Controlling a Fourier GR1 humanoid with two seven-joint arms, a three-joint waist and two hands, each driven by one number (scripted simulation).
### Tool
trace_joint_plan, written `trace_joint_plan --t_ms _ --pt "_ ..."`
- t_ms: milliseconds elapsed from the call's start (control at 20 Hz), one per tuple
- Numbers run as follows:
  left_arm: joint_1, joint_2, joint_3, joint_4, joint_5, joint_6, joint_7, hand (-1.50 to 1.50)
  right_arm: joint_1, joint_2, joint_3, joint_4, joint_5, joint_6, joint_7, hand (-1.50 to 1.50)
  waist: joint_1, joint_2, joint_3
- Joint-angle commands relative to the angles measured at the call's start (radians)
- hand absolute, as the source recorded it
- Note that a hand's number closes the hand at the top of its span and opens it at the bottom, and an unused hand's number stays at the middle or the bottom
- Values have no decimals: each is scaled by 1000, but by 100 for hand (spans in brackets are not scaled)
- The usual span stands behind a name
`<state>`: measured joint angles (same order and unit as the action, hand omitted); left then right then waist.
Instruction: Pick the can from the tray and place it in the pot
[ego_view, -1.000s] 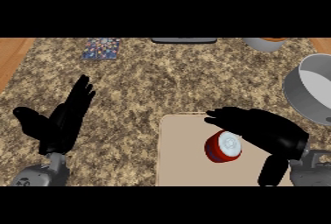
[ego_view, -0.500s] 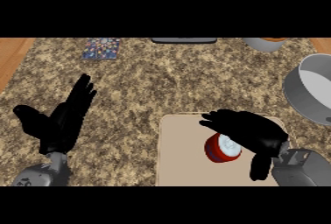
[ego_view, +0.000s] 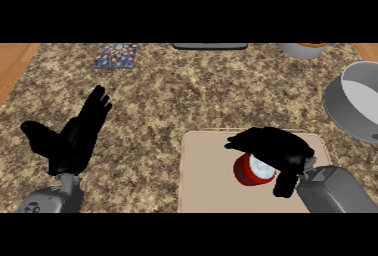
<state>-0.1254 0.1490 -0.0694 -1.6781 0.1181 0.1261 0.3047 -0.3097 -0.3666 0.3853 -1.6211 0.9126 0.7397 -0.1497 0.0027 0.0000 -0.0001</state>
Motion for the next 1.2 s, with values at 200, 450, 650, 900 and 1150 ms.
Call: trace_joint_plan --t_ms 200,450,650,900,1150 --pt "14 -42 -41 -120 -63 61 105 0 33 55 17 2 21 -84 -118 150 0 -1 0" --pt "69 -19 9 -82 -20 -14 44 0 69 99 37 -20 62 -115 -117 150 1 -1 0" --pt "29 -56 -6 -11 -65 -8 -9 0 44 90 -26 73 80 -160 -195 150 -1 0 0" --pt "71 -18 78 -37 -33 30 1 0 253 -94 -516 105 13 -234 81 150 -163 -13 3" --pt "96 -12 84 -63 -28 29 14 0 313 -192 -866 147 -21 -388 192 150 -141 -19 3"
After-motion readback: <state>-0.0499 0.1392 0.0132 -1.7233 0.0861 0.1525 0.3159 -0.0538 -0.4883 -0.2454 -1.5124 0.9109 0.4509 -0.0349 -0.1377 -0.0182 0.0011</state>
